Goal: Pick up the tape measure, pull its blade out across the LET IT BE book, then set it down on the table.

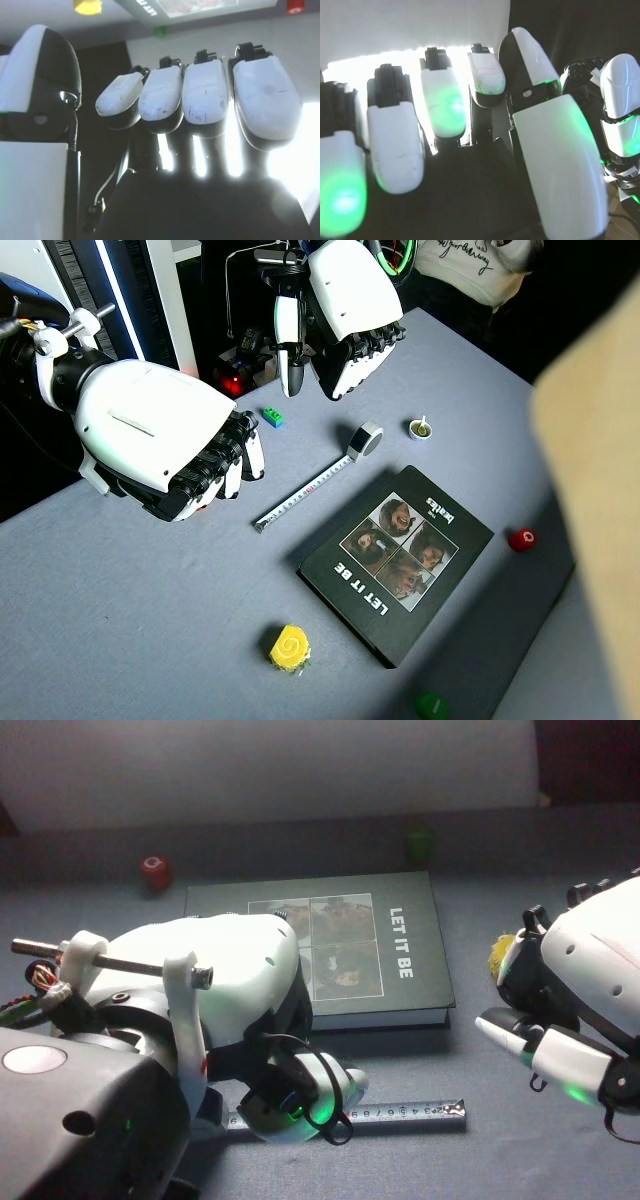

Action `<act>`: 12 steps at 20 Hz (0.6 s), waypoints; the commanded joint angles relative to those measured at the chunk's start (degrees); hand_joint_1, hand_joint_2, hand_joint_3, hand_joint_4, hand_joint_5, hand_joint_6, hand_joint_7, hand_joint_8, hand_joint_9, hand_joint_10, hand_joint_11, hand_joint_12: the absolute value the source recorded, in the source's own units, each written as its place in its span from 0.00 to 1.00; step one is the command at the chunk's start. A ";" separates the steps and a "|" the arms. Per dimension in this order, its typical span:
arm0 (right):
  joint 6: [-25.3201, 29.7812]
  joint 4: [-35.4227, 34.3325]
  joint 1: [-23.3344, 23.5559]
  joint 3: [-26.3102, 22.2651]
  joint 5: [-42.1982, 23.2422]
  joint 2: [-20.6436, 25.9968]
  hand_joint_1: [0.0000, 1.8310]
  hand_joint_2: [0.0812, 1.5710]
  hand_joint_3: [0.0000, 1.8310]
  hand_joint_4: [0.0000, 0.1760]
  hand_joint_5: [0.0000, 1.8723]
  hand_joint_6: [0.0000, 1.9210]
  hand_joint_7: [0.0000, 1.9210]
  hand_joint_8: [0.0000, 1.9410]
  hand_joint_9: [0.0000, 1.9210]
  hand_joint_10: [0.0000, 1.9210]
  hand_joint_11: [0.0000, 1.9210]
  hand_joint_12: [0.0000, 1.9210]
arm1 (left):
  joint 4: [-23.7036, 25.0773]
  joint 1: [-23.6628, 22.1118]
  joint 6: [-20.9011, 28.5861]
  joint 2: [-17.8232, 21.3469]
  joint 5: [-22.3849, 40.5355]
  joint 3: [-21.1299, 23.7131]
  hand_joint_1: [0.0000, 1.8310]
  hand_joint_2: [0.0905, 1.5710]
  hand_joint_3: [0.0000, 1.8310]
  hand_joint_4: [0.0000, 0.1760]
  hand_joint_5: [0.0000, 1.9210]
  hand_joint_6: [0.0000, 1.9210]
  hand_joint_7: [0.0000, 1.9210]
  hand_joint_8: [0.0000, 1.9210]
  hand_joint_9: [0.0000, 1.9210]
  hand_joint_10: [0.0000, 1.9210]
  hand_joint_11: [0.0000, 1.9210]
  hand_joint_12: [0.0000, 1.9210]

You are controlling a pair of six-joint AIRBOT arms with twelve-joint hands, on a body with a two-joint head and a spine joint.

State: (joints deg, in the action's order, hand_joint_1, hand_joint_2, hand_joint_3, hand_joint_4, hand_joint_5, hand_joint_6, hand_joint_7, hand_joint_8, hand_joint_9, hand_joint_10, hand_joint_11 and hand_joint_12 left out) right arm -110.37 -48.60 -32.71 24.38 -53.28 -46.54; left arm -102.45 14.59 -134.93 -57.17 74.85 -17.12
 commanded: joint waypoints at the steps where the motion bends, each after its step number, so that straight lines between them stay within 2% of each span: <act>1: 0.12 3.55 0.35 -0.23 -4.35 0.30 0.07 0.63 0.10 0.66 0.08 0.04 0.08 0.03 0.04 0.05 0.00 0.31 | 5.19 -0.13 0.25 -0.23 0.98 0.05 0.09 0.69 0.06 0.20 0.13 0.03 0.12 0.02 0.10 0.03 0.01 0.37; 3: 0.12 3.55 0.35 -0.23 -4.34 0.30 0.07 0.69 0.01 0.65 0.09 0.00 0.08 0.00 0.06 0.00 0.00 0.26 | 5.40 0.05 0.25 -0.23 0.98 -0.04 0.07 0.73 0.01 0.10 0.14 0.00 0.12 0.00 0.11 0.00 0.00 0.37; 6: 0.12 3.55 0.29 -0.23 -4.33 0.31 0.06 0.69 0.01 0.65 0.09 0.00 0.08 0.00 0.06 0.00 0.00 0.25 | 5.39 0.25 0.25 -0.19 0.98 0.06 0.06 0.73 0.00 0.00 0.13 0.00 0.12 0.00 0.11 0.00 0.00 0.36; 12: 0.58 3.52 -1.06 -0.21 -3.68 0.91 0.04 0.71 0.00 0.63 0.08 0.00 0.08 0.00 0.06 0.00 0.00 0.26 | 5.26 0.85 0.58 0.05 0.73 -0.30 0.08 0.71 0.00 0.00 0.14 0.00 0.13 0.00 0.12 0.00 0.00 0.36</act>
State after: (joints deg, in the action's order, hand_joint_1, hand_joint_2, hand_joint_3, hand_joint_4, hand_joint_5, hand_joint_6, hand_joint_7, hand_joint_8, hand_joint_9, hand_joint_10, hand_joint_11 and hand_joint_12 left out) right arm -110.15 -48.93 -34.20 24.38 -52.18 -45.82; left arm -102.63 15.59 -134.61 -57.17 74.65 -17.39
